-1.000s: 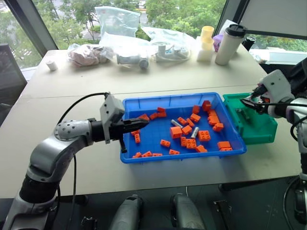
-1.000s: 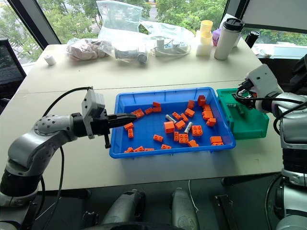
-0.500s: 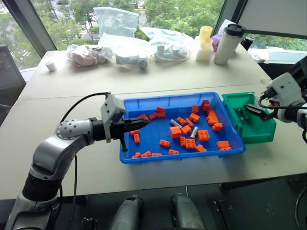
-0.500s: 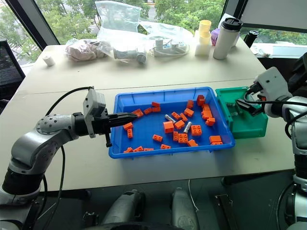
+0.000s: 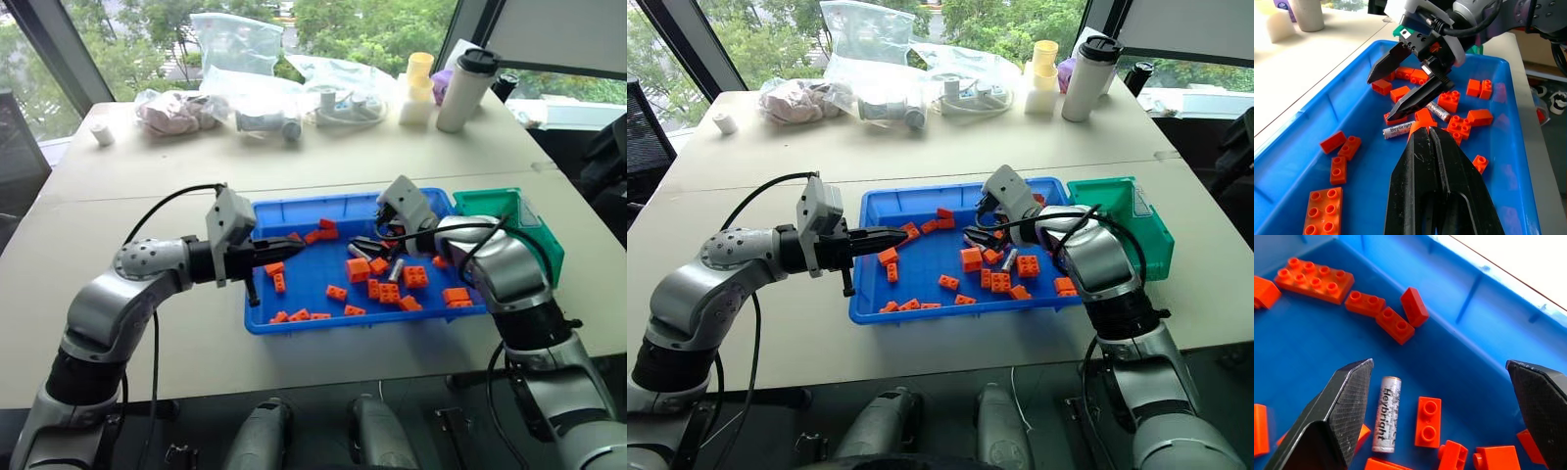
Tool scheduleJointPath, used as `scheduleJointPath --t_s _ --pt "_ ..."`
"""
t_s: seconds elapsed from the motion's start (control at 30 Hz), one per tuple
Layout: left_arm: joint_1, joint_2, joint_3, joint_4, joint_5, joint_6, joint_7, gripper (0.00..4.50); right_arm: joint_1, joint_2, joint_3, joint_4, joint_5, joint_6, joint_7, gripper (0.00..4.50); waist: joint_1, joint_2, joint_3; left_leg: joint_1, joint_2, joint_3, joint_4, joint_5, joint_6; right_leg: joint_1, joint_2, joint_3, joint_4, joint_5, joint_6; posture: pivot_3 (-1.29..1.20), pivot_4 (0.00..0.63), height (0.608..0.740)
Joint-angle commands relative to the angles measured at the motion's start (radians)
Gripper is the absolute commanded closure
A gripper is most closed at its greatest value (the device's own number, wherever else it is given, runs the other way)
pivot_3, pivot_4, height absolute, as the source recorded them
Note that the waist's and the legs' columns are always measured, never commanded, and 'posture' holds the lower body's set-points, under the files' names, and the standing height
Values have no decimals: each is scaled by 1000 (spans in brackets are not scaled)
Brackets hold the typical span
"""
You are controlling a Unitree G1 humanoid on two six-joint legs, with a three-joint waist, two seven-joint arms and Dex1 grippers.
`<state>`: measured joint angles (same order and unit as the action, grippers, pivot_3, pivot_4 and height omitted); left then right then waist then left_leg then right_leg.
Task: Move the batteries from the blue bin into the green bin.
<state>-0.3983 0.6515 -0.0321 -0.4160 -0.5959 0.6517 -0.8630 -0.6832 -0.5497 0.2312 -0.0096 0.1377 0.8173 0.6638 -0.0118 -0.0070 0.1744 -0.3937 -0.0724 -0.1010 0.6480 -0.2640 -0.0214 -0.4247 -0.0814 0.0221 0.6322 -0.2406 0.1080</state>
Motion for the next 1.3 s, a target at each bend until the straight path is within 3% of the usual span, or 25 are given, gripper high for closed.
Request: scheduleJointPath --t_s 0.03,0.53,0.63,0.87,0.9,1.3 --pt "-8 11 20 -32 1 -5 9 4500 -41 12 37 59 -42 -74 15 67 -1 0 0 0 0 0 0 0 0 0 0 0 0 0 0 0 150 740" --pt "-8 10 15 -38 7 -13 39 4500 30 -42 112 3 -106 -143 134 67 -1 0 0 0 0 0 0 0 0 0 0 0 0 0 0 0 150 740" --pt "-13 6 12 -34 8 -16 38 4500 41 -39 112 -19 -103 -137 151 960 -1 0 0 0 0 0 0 0 0 0 0 0 0 0 0 0 150 740" --pt "-11 3 12 -33 13 -18 34 4500 34 -19 123 -8 -121 -137 155 4292 -1 0 0 1 0 0 0 0 0 0 0 0 0 0 0 0 150 740" --pt "-11 3 12 -32 13 -18 33 4500 32 -16 123 -5 -122 -135 156 4455 -1 0 0 1 0 0 0 0 0 0 0 0 0 0 0 0 150 740" --pt "-8 -2 15 -35 22 -20 39 4500 -21 -4 95 -2 -102 -88 185 4455 -1 0 0 1 0 0 0 0 0 0 0 0 0 0 0 0 150 740"
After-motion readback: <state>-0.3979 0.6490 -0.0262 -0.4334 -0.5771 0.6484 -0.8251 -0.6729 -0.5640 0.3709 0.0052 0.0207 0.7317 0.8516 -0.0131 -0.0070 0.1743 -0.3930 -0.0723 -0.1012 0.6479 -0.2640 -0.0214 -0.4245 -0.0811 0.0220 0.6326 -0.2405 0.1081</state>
